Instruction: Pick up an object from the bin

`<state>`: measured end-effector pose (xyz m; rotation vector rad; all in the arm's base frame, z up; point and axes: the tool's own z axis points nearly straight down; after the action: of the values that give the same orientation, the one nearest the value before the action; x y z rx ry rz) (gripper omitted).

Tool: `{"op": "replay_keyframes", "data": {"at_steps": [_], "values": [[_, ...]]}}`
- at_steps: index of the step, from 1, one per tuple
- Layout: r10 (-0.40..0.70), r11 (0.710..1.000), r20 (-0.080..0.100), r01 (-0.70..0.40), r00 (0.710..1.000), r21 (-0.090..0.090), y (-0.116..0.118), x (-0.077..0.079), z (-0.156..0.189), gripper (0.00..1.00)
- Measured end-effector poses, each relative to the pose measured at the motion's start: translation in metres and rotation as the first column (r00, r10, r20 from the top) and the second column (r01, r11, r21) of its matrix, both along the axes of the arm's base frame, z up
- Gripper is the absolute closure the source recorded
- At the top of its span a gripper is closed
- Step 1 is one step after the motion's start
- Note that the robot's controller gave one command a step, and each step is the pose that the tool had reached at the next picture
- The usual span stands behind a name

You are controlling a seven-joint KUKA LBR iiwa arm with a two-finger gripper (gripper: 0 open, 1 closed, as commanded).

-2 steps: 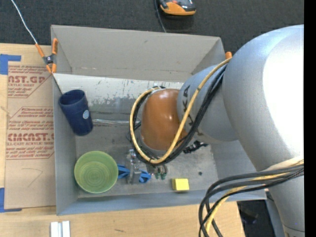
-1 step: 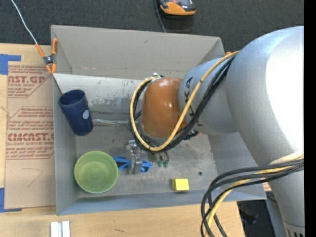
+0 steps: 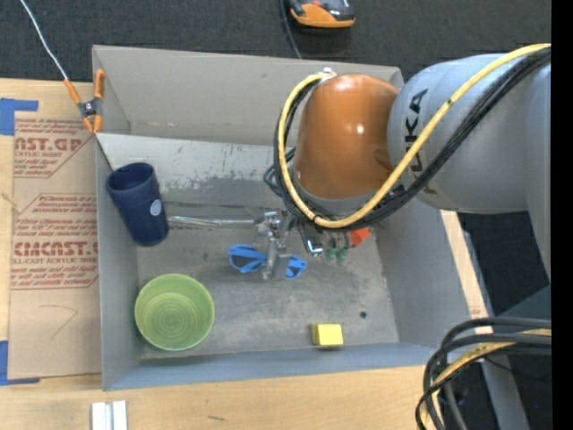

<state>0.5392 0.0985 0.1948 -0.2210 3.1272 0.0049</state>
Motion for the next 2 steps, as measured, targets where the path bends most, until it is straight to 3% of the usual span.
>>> {"op": "replay_keyframes", "data": {"at_steps": [1,2], "values": [[0.035,0.999,0.012,-0.035,0.999,-0.005,-0.113,0.019,0.101,1.0],[0.197,0.98,0.023,-0.196,0.98,-0.009,-0.091,-0.006,0.179,1.0]]}}
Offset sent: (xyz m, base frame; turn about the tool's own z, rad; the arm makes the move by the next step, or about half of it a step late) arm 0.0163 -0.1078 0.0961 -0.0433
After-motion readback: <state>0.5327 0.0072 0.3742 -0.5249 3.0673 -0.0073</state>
